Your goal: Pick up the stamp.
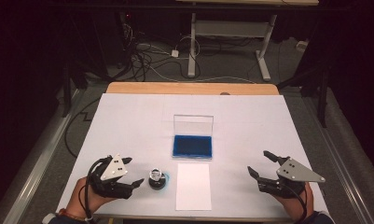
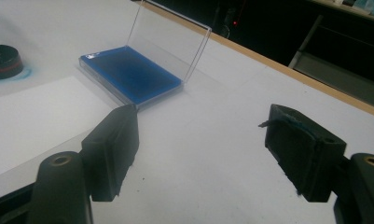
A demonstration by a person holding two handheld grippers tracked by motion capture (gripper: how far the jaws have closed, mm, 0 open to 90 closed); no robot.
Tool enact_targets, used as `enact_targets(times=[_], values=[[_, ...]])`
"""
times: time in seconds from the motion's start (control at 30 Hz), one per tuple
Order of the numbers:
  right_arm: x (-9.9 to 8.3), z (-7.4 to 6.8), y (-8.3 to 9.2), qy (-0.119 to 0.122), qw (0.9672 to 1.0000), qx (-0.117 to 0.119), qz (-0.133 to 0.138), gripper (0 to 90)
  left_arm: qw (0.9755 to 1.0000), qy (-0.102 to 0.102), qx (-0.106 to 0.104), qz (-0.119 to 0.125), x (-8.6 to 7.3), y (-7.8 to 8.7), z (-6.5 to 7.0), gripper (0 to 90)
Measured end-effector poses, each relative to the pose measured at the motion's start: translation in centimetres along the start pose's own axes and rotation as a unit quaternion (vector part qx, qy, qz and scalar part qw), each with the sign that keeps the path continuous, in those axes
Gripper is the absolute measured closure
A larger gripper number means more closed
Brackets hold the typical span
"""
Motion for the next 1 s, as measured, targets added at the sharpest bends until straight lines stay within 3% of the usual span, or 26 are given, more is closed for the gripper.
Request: enact_targets(times=[0.13,0.4,0.57,1.0], values=[[-0.1,-0.1,-0.1,0.005,1.0000,0.004,-0.004,26.3,0.9997,-0.007,-0.013,-0.021,0.2,-0.8,0.7,21.7],[-0.3,-0.3,-0.3,0.000,0.9998,0.013,-0.011,26.4,0.9964,0.006,-0.066,-0.052,1.1,-3.2,1.9,24.8],[-0.4,-0.4,-0.4,0.003,0.9998,0.014,-0.014,26.4,0.9952,0.016,-0.069,-0.068,1.5,-4.2,1.9,26.3],[-0.6,-0.6,-0.6,0.010,0.9995,0.020,-0.022,26.4,0.9917,-0.003,-0.085,-0.096,1.4,-5.4,2.4,41.9]])
Point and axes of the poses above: each handheld gripper's, and its own axes: y roughly backward along the jaws, x roughly out of its top, z roughly to its right, the point moved 10 cm from there along -y, roughly forward along the jaws, and after that the axes turned 13 degrees about y, right-handed, at the moved point
